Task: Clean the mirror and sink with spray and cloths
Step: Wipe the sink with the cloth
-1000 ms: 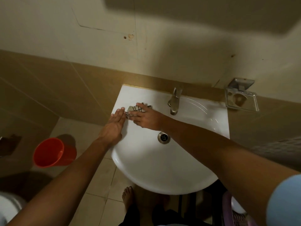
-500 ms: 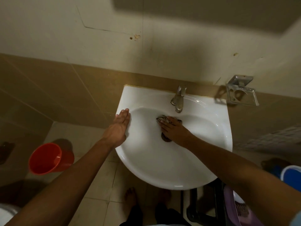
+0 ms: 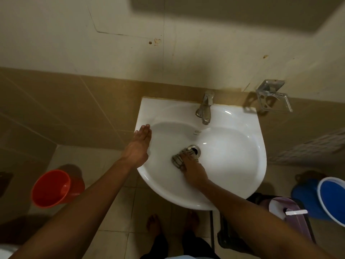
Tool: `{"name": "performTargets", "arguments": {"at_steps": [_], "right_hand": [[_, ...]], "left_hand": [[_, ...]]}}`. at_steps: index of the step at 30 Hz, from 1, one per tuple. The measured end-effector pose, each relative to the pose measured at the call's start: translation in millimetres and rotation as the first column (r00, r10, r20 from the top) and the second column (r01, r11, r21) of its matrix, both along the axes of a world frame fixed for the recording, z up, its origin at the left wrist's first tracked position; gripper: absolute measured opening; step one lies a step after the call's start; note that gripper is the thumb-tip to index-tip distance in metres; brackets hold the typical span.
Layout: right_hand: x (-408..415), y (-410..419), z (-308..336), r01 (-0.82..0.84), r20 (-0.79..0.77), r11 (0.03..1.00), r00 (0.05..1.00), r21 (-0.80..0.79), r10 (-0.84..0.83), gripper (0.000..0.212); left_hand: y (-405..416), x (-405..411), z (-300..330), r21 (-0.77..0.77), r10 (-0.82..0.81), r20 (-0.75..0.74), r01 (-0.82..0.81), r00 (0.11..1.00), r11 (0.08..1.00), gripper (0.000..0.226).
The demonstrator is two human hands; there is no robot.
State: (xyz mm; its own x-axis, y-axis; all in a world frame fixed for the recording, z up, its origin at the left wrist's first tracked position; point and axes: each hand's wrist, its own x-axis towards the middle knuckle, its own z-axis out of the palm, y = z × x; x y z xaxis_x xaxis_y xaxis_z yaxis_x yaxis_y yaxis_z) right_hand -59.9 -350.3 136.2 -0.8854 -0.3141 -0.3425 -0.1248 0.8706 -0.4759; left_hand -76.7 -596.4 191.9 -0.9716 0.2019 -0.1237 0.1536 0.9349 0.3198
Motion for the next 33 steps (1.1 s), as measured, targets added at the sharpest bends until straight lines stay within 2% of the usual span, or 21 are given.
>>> {"name": "performTargets", "arguments": {"at_steps": [3,5,9,12,16,19,21,23,27,29,31,33], "right_hand": [[-17.8,-54.7,-16.4,0.229,0.037,0.970,0.973,-0.086,-0.227,0.064],[-23.5,-88.6,-17.3,0.305,0.067,0.943,0.952,-0.136,-0.298,0.066],[-9.4,-119.5,-1.9,0.222,0.044,0.925,0.975,-0.308,-0.219,0.062],[14.9,-96.1,11.7,0.090,0.053,0.931,0.996,-0.355,-0.076,0.056],[25.9,-27.5,14.9,-0.104,0.010,0.970,0.994,-0.221,0.109,0.054],[21.1,26.8,4.2,-0.036,0.018,0.998,0.999,0.043,0.036,0.055],[22.9,47.1,5.2,0.002,0.009,0.970,1.000,0.243,-0.004,0.055],[30.2,49.0,16.3,-0.008,0.057,0.942,0.998,0.336,-0.012,0.054],[47.5,23.2,46.9,-0.031,0.134,0.933,0.991,0.358,-0.019,0.041],[56.4,5.6,59.3,-0.082,0.164,0.943,0.986,0.322,0.030,0.037],[58.0,-8.3,73.1,-0.142,0.193,0.964,0.976,0.226,0.099,0.033],[54.4,-15.4,90.9,-0.132,0.287,0.990,0.951,0.041,0.115,0.032]], "left_hand": [[-2.0,-0.2,-1.3,-0.010,-0.011,-0.006,0.011,1.000,1.000,0.084],[-2.0,-0.3,-1.9,-0.021,-0.020,-0.002,0.020,1.000,1.000,0.085],[-3.4,-1.4,-2.8,-0.061,-0.034,0.021,0.035,0.999,0.998,0.085],[-1.4,-3.1,-1.3,-0.142,-0.048,0.046,0.054,0.998,0.988,0.082],[0.4,-2.2,-1.8,-0.186,-0.045,0.058,0.055,0.997,0.981,0.082],[-0.4,-2.0,-4.0,-0.183,-0.048,0.044,0.055,0.998,0.982,0.080],[0.1,-1.5,-4.9,-0.197,-0.053,0.032,0.058,0.998,0.979,0.079],[0.0,-0.9,-6.0,-0.201,-0.052,0.022,0.056,0.998,0.978,0.078],[2.4,-1.8,-7.3,-0.193,-0.036,0.036,0.042,0.999,0.980,0.078],[3.2,-2.7,-7.3,-0.192,-0.024,0.054,0.034,0.998,0.981,0.078],[4.0,-4.3,-5.7,-0.160,-0.013,0.079,0.026,0.997,0.987,0.079],[6.5,-4.3,-0.7,-0.057,0.020,0.111,-0.014,0.994,0.998,0.078]]}}
